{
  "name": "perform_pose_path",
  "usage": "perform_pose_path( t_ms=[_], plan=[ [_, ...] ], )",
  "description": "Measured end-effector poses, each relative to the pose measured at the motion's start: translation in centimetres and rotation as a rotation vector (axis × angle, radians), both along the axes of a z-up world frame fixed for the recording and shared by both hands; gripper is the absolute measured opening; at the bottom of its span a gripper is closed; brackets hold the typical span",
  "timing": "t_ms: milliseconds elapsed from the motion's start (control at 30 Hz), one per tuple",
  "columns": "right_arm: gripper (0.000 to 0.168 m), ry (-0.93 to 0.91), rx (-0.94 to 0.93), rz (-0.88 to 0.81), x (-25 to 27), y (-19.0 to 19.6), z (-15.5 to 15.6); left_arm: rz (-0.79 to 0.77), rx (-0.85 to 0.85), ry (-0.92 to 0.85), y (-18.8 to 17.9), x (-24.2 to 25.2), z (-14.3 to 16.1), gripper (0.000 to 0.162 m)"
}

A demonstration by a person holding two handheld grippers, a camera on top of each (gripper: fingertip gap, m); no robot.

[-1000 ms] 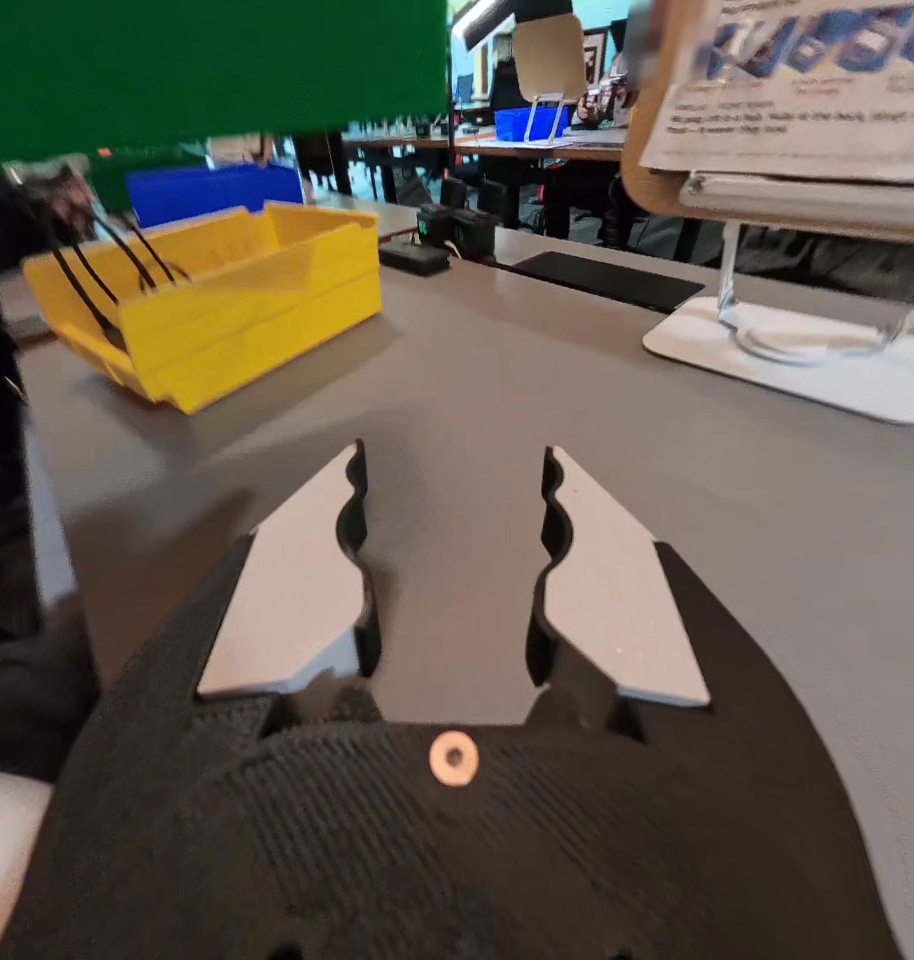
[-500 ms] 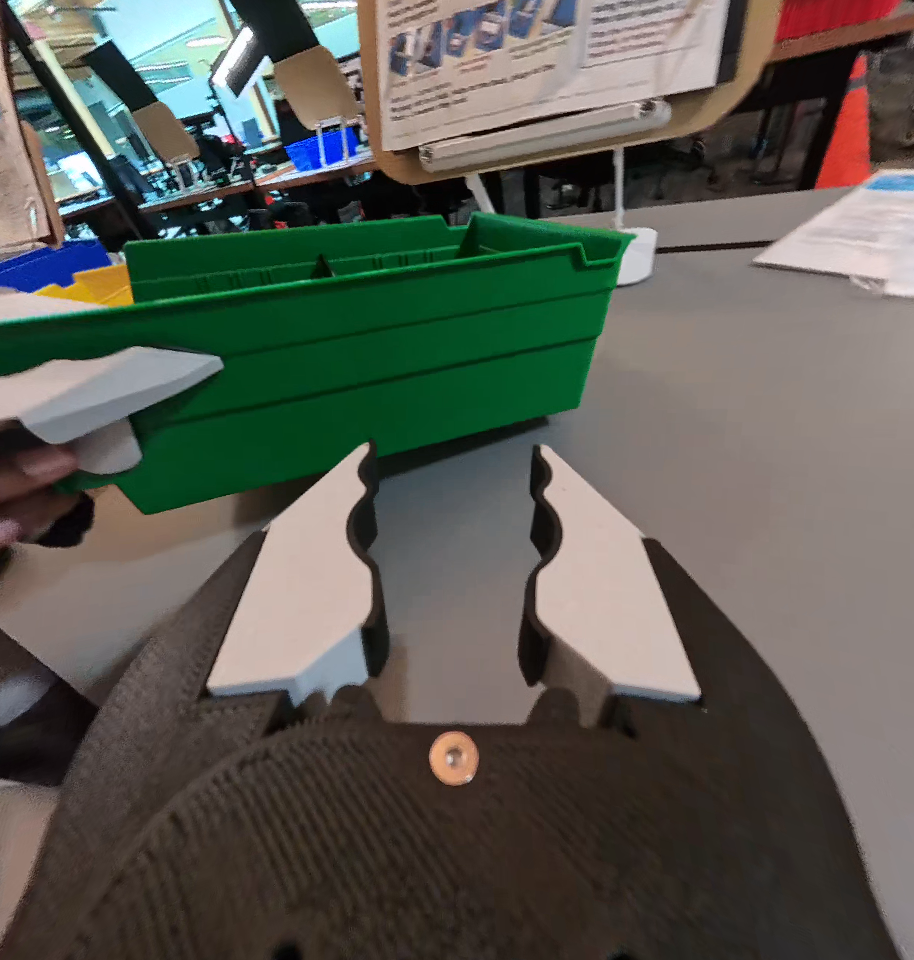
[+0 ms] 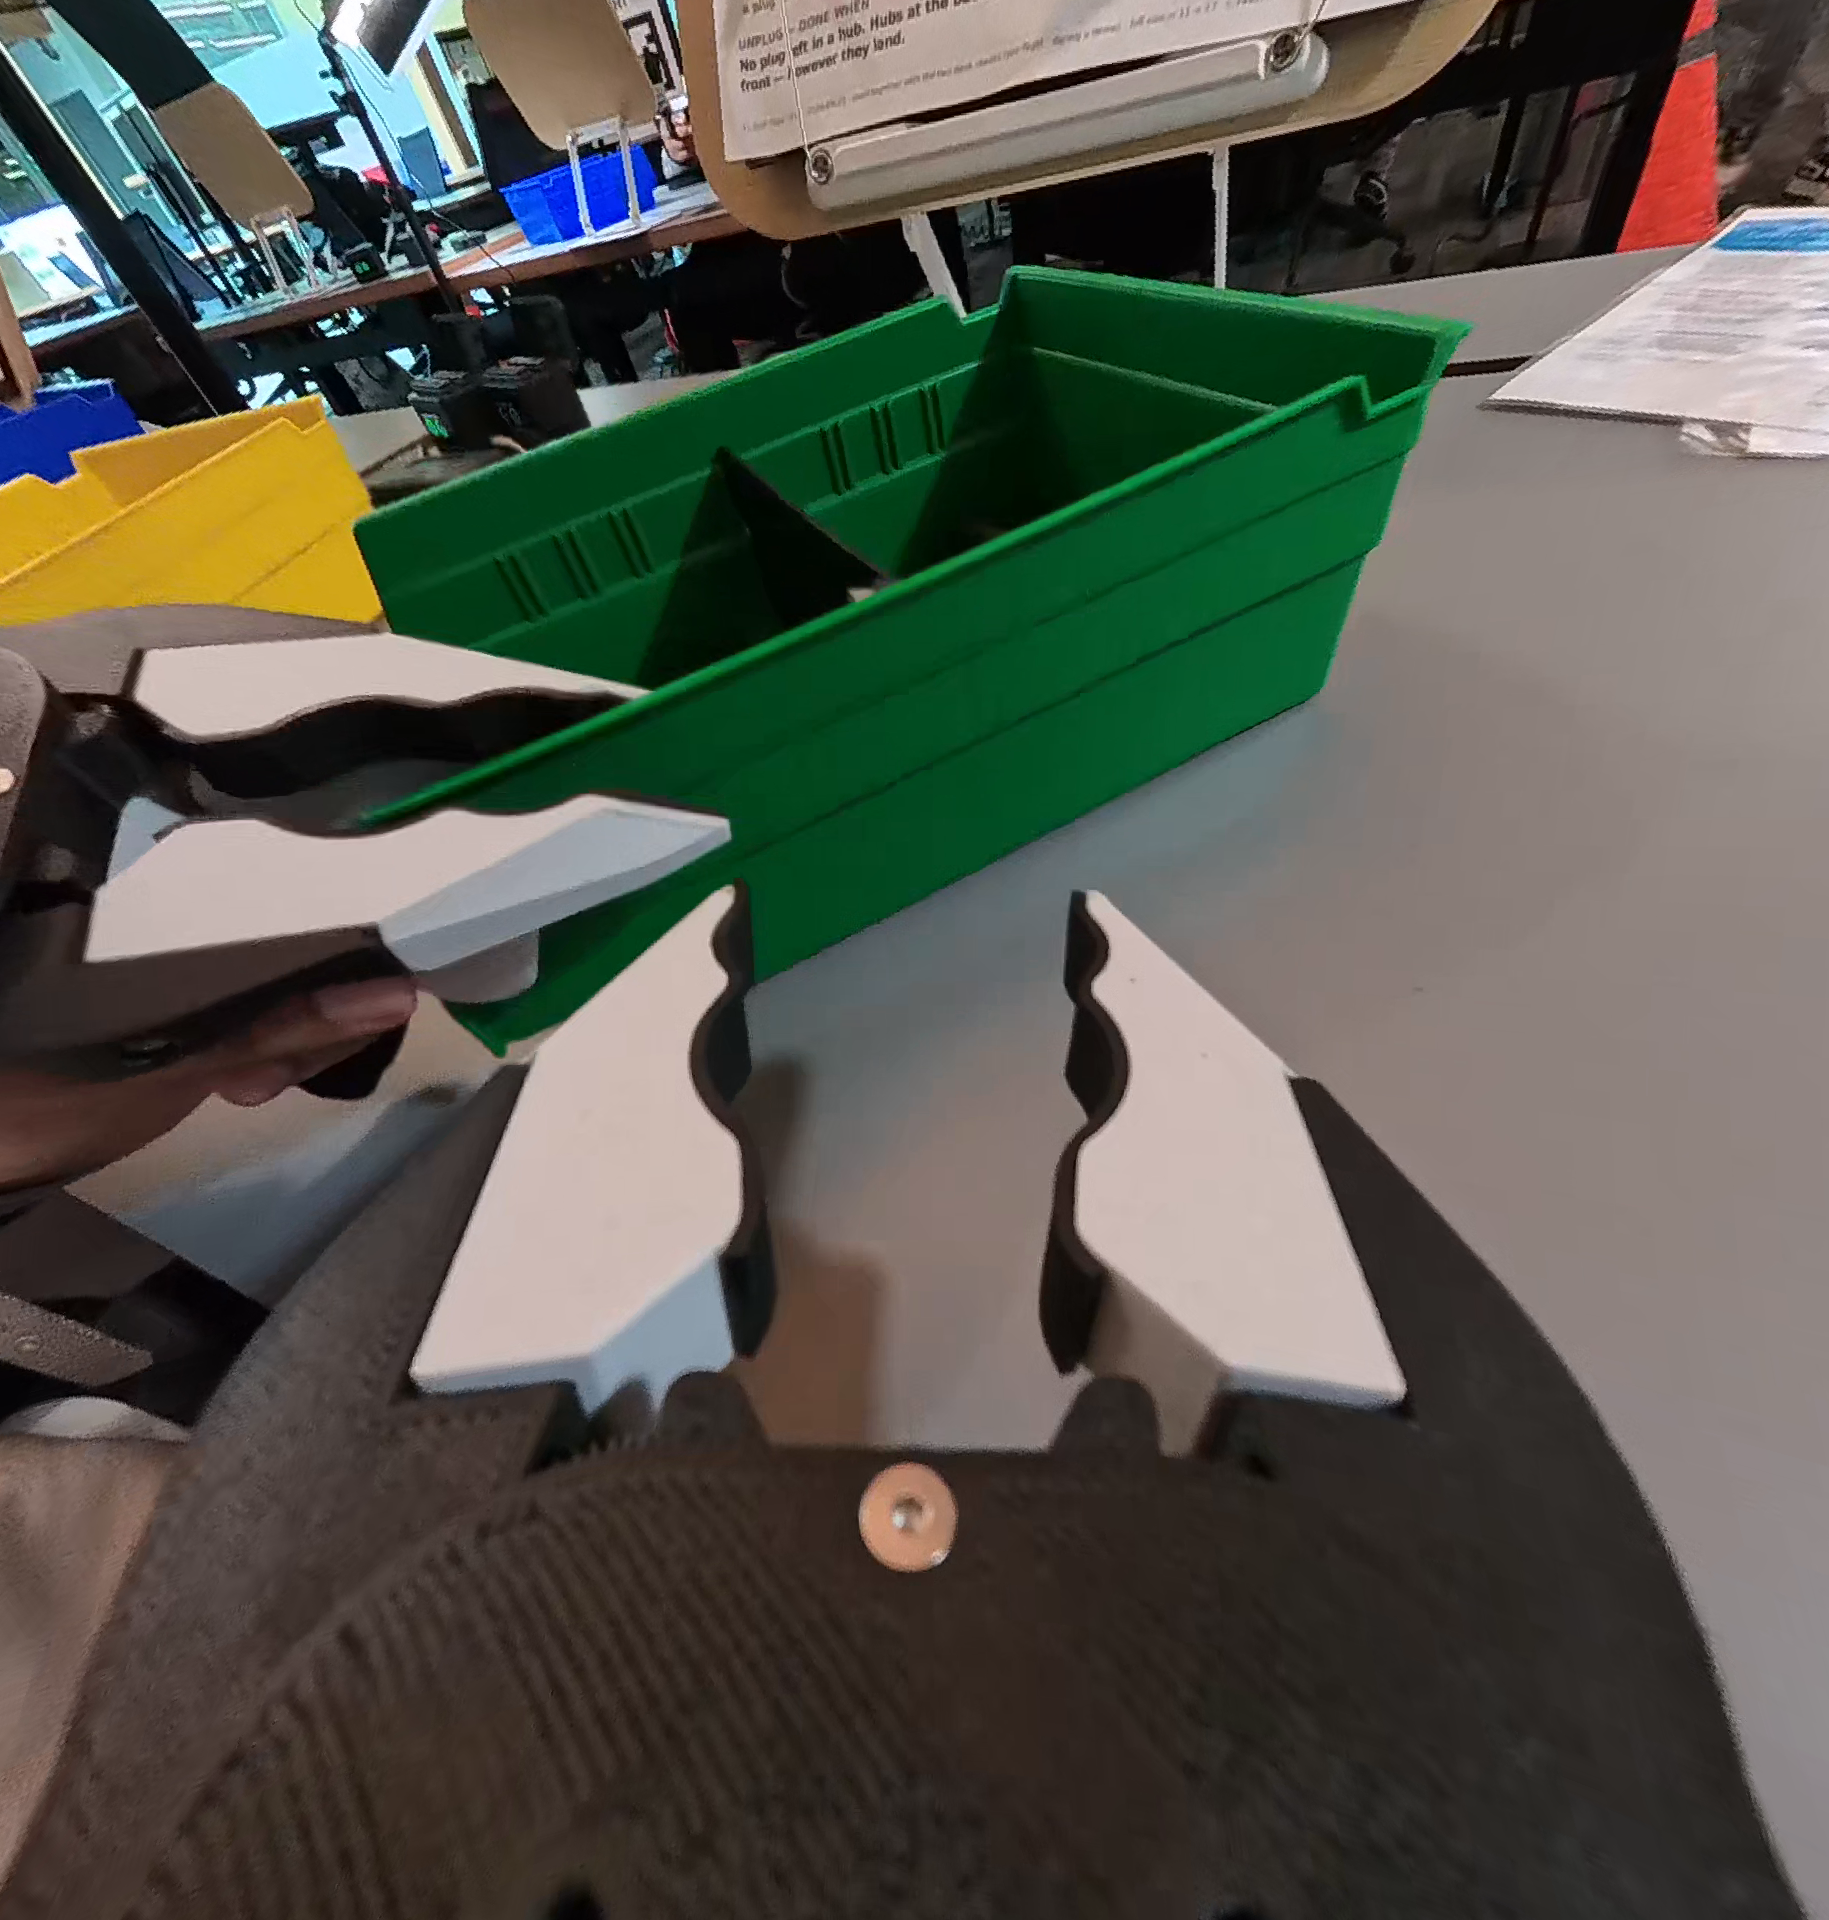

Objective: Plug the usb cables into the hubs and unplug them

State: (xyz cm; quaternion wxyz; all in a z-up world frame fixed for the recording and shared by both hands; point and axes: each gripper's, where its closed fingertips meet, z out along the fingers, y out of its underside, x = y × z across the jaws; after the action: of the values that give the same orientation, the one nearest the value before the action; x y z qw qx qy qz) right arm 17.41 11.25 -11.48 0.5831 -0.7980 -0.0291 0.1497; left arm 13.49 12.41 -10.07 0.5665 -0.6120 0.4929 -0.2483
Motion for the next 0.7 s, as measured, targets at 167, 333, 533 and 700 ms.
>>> perform_pose_path(
  t_ms=[167,333,533,700],
  plan=[
    [0.064,-0.001,0.023,0.034,-0.8,0.5,0.6,-0.188,0.028,-0.293,-2.7,-2.1,6.7,0.046],
    [0.069,-0.015,0.030,0.091,-2.3,1.3,0.6,0.138,0.024,-0.413,5.8,-10.3,10.3,0.049],
    [0.097,-0.057,0.102,0.211,-5.5,1.6,2.0,0.521,-0.063,-0.188,14.8,-18.5,1.9,0.072],
    [0.090,-0.133,0.120,0.253,-7.5,1.8,1.8,0.446,-0.187,-0.087,13.8,-16.8,-1.0,0.063]
  ],
)
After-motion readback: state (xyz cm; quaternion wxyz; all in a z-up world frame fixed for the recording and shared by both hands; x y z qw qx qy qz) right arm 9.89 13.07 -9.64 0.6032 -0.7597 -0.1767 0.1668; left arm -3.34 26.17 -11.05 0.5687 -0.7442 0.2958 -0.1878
